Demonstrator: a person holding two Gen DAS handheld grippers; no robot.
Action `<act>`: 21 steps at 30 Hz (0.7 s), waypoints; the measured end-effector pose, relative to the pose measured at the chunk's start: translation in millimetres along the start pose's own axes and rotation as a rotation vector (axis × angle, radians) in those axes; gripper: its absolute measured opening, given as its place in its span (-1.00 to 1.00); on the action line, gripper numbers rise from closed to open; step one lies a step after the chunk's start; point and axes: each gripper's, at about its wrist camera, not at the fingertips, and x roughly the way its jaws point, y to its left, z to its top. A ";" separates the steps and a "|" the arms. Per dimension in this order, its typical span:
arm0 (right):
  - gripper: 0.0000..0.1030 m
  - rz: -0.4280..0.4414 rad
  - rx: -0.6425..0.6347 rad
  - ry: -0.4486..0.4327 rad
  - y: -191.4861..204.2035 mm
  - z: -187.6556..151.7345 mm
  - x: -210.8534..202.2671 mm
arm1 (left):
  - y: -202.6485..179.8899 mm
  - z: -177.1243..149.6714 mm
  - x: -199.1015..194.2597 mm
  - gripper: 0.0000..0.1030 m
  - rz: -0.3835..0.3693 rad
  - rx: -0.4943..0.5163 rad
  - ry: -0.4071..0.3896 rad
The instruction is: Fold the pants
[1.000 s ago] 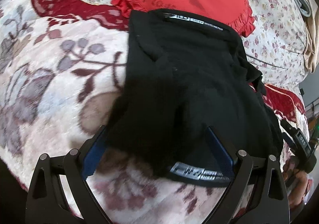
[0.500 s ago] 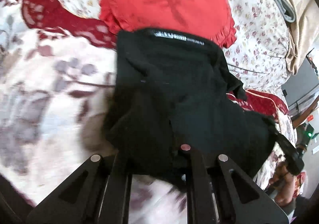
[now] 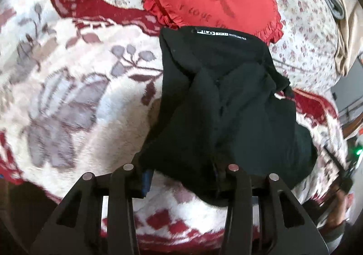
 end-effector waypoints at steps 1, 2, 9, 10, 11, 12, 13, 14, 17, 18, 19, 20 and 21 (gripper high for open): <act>-0.16 -0.005 -0.015 -0.033 2.4 4.1 -10.2 | -1.9 -2.4 -3.8 -0.23 0.015 0.025 0.002; -0.13 -0.004 -0.024 -0.048 5.7 6.1 -16.1 | -2.5 -3.7 -4.9 -0.23 0.024 0.040 0.006; -0.12 0.351 -0.130 -0.085 64.5 16.1 -44.3 | 15.8 -16.9 -22.7 -0.16 0.079 0.018 -0.001; -0.12 0.409 -0.150 -0.073 74.3 14.6 -43.1 | 15.3 -15.9 -29.4 -0.16 0.075 0.016 -0.021; -0.12 0.464 -0.177 -0.049 89.2 11.1 -40.7 | 13.3 -14.4 -35.7 -0.16 0.066 0.015 -0.043; -0.12 0.508 -0.206 -0.021 106.7 6.9 -37.0 | 10.0 -13.2 -43.8 -0.16 0.050 0.016 -0.071; -0.12 0.536 -0.233 -0.001 122.5 2.4 -33.8 | 6.9 -12.0 -48.2 -0.12 0.038 0.020 -0.089; -0.12 0.567 -0.267 0.015 140.0 -2.9 -30.8 | 3.0 -11.0 -51.8 -0.04 0.025 0.026 -0.105; -0.12 0.614 -0.361 0.039 180.5 -18.1 -22.1 | -8.0 -7.1 -49.3 0.28 -0.011 0.042 -0.130; -0.12 0.615 -0.387 0.052 191.1 -23.0 -16.3 | -11.4 -6.1 -44.1 0.28 -0.020 0.042 -0.126; -0.12 0.621 -0.411 0.074 203.0 -27.5 -8.6 | -14.6 -5.6 -35.8 0.28 -0.035 0.046 -0.117; -0.12 0.629 -0.419 0.095 207.4 -33.0 -1.7 | -17.3 -5.5 -24.9 0.28 -0.044 0.051 -0.103; -0.12 0.633 -0.428 0.132 212.6 -37.2 6.8 | -19.2 -5.4 -14.2 0.28 -0.038 0.053 -0.083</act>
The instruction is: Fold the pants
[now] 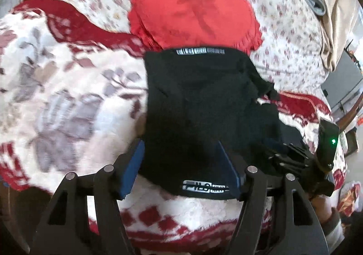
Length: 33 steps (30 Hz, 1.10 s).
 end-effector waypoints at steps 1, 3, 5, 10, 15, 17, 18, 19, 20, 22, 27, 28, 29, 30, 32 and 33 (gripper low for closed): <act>-0.11 0.006 0.003 0.031 0.7 -3.1 8.0 | -2.1 -2.0 17.3 0.28 0.009 0.006 0.038; -0.11 0.007 -0.006 0.047 -2.7 -5.3 15.4 | -5.3 -5.5 43.8 0.28 0.040 0.034 0.096; -0.11 0.010 -0.020 0.054 -4.5 0.5 12.1 | -9.1 -6.7 53.8 0.28 0.072 0.067 0.101; 0.00 0.005 -0.039 -0.017 -16.2 44.5 1.0 | -11.5 22.2 34.8 0.28 0.021 0.062 0.054; 0.24 -0.100 -0.128 -0.131 -34.9 118.7 10.7 | -4.1 61.2 33.0 0.30 0.028 0.040 0.006; 0.24 -0.134 -0.231 -0.151 -31.7 150.5 26.3 | 2.8 68.9 37.9 0.30 0.000 0.003 0.019; 0.24 -0.147 -0.283 -0.157 -29.6 161.9 33.8 | 6.3 70.1 39.7 0.30 -0.014 -0.014 0.023; 0.25 -0.172 -0.353 -0.161 -26.7 174.2 44.5 | 9.7 70.9 42.3 0.30 -0.020 -0.027 0.027; 0.24 -0.196 -0.411 -0.159 -25.3 185.2 55.3 | 12.6 70.5 45.1 0.30 -0.020 -0.036 0.033; 0.25 -0.212 -0.495 -0.142 -27.5 200.7 77.3 | 19.1 66.4 49.0 0.30 -0.024 -0.055 0.048; 0.22 -0.261 -0.711 -0.022 -31.6 205.0 126.1 | 34.3 62.4 56.1 0.30 -0.010 -0.084 0.074; 0.00 -0.286 -0.740 -0.005 -32.7 204.2 134.4 | 35.6 61.3 54.8 0.30 -0.007 -0.088 0.072; -0.15 -0.313 -0.751 0.003 -33.2 204.8 139.6 | 36.1 61.1 55.7 0.30 -0.006 -0.093 0.072; -0.37 -0.340 -0.754 0.010 -34.2 206.7 145.1 | 36.1 61.2 56.9 0.30 -0.007 -0.098 0.074; -0.73 -0.336 -0.733 0.004 -35.0 209.5 147.2 | 35.9 59.1 57.2 0.30 -0.014 -0.110 0.081; -0.79 -0.338 -0.730 0.002 -34.1 209.3 146.2 | 35.9 57.9 56.0 0.30 -0.017 -0.113 0.080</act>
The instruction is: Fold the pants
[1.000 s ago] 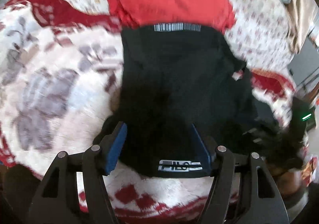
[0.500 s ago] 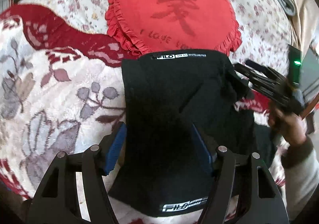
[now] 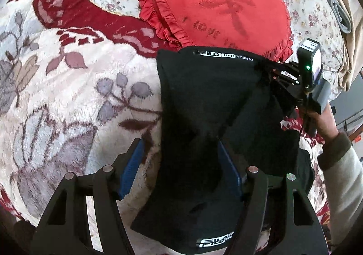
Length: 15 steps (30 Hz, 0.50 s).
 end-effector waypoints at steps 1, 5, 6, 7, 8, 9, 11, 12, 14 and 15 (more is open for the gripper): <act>-0.87 -0.006 0.005 -0.009 0.2 -0.4 -4.2 | -0.1 -0.9 -1.3 0.30 -0.001 0.000 -0.003; -0.88 -0.019 0.061 -0.099 2.3 -15.0 -57.7 | 1.5 -5.3 -13.4 0.30 0.004 -0.002 -0.038; -0.88 -0.018 0.078 -0.120 4.7 -20.8 -75.4 | 2.7 -6.0 -16.2 0.30 0.003 -0.007 -0.047; -0.88 -0.015 0.093 -0.142 9.4 -28.8 -97.6 | 4.2 -7.5 -21.1 0.30 -0.005 -0.016 -0.058; -0.88 -0.012 0.105 -0.172 16.1 -39.2 -123.1 | 5.8 -9.0 -24.6 0.30 -0.013 -0.023 -0.064; -0.88 -0.009 0.119 -0.193 22.4 -48.6 -142.8 | 8.6 -11.9 -30.9 0.30 -0.024 -0.035 -0.076; -0.88 0.009 0.149 -0.223 44.0 -75.2 -188.2 | 13.1 -15.5 -41.3 0.30 -0.031 -0.055 -0.097; -0.88 0.015 0.159 -0.228 56.8 -87.6 -200.3 | 15.6 -17.7 -47.9 0.30 -0.039 -0.069 -0.112; -0.88 0.052 0.222 -0.228 82.1 -119.7 -230.4 | 20.7 -20.9 -57.4 0.30 -0.049 -0.096 -0.136; -0.88 0.089 0.261 -0.221 97.3 -134.0 -239.1 | 22.5 -22.5 -61.6 0.30 -0.054 -0.107 -0.143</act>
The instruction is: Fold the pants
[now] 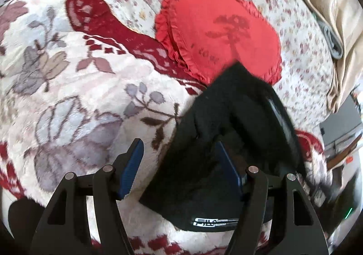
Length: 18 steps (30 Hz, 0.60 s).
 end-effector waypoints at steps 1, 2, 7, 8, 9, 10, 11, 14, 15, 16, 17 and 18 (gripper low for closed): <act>-0.88 0.029 0.020 0.016 11.8 -13.8 -3.9 | 1.6 -0.8 -3.6 0.32 -0.009 -0.012 -0.005; -0.88 0.048 0.027 0.047 24.8 -27.7 -4.9 | 1.6 -2.0 -5.6 0.35 -0.017 -0.016 -0.006; -0.88 0.150 0.094 0.215 61.4 -86.7 7.6 | -0.6 -11.4 -9.1 0.39 -0.038 -0.021 0.016; -0.88 0.153 0.089 0.202 61.3 -83.5 5.1 | -1.2 -12.9 -8.5 0.39 -0.044 -0.018 0.023; -0.86 0.156 0.090 0.166 64.0 -81.3 -3.7 | -1.4 -14.1 -7.3 0.44 -0.043 -0.016 0.027; -0.72 0.168 0.112 0.100 62.2 -72.2 -14.8 | -1.3 -15.1 -6.0 0.52 -0.041 -0.017 0.028; -0.57 0.185 0.141 0.058 59.5 -65.7 -20.1 | -0.9 -15.8 -4.5 0.54 -0.040 -0.023 0.028; 0.11 0.229 0.193 -0.021 60.7 -39.2 -17.8 | 3.8 -15.7 2.5 0.54 -0.031 -0.045 0.026; 0.11 0.241 0.176 -0.031 70.5 -28.9 -10.0 | 5.1 -14.7 6.7 0.54 -0.016 -0.045 0.029; 0.11 0.253 0.134 -0.039 84.9 -19.5 -1.2 | 6.2 -14.0 10.4 0.54 -0.004 -0.043 0.035; 0.11 0.254 0.098 -0.045 98.3 -10.4 8.2 | 7.1 -12.7 15.1 0.54 0.008 -0.040 0.042; 0.11 0.245 0.065 -0.049 110.0 -4.9 16.3 | 7.9 -11.3 20.3 0.54 0.017 -0.036 0.049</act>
